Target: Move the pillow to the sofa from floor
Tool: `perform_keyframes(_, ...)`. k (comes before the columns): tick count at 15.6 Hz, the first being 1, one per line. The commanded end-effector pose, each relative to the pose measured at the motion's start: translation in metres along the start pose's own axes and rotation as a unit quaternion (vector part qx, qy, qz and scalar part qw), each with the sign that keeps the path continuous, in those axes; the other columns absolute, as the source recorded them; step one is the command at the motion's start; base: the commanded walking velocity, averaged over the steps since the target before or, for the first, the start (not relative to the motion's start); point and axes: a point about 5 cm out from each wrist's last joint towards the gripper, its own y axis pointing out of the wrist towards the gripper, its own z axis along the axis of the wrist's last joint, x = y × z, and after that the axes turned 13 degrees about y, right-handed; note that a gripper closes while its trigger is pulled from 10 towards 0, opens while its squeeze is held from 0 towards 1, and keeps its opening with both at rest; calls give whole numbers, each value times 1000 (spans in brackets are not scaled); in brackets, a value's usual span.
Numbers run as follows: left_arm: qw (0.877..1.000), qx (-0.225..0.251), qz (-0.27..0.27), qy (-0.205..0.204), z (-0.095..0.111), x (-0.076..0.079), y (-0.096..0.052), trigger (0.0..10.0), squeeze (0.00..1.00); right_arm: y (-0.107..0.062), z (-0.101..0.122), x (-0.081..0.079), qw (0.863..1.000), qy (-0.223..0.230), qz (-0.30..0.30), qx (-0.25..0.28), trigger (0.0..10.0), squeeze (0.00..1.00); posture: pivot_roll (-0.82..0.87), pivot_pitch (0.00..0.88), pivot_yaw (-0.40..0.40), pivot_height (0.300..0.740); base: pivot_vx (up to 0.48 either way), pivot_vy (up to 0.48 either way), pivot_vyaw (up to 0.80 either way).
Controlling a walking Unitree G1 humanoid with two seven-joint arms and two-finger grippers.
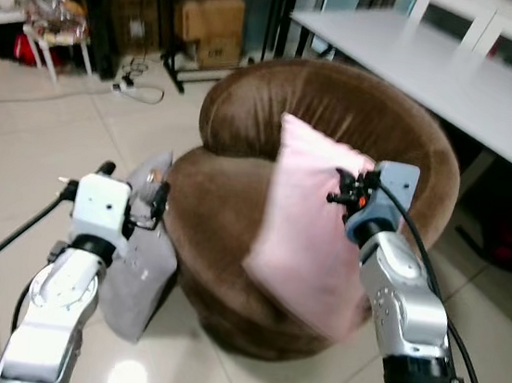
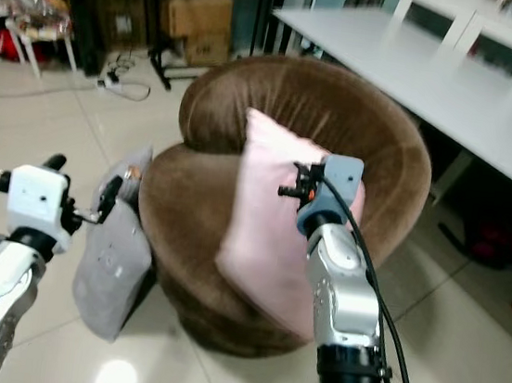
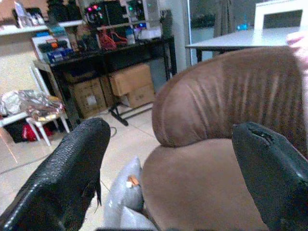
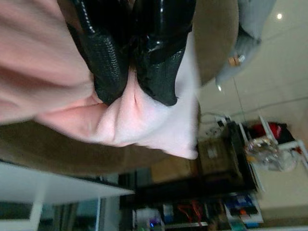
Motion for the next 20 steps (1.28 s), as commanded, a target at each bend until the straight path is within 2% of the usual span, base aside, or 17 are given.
perform_keyframes(1, 1000, 1, 3, 4, 1, -4, 0, 10000, 0, 2, 10, -14, 999, -1, 28, 23, 10000, 0, 82, 0, -65, 740, 356, 0, 0)
perform_keyframes(20, 1000, -4, -5, 1, -2, 0, -8, 10000, 0, 2, 13, -25, 997, -8, 72, 9, 10000, 0, 78, 0, -82, 740, 354, 0, 0)
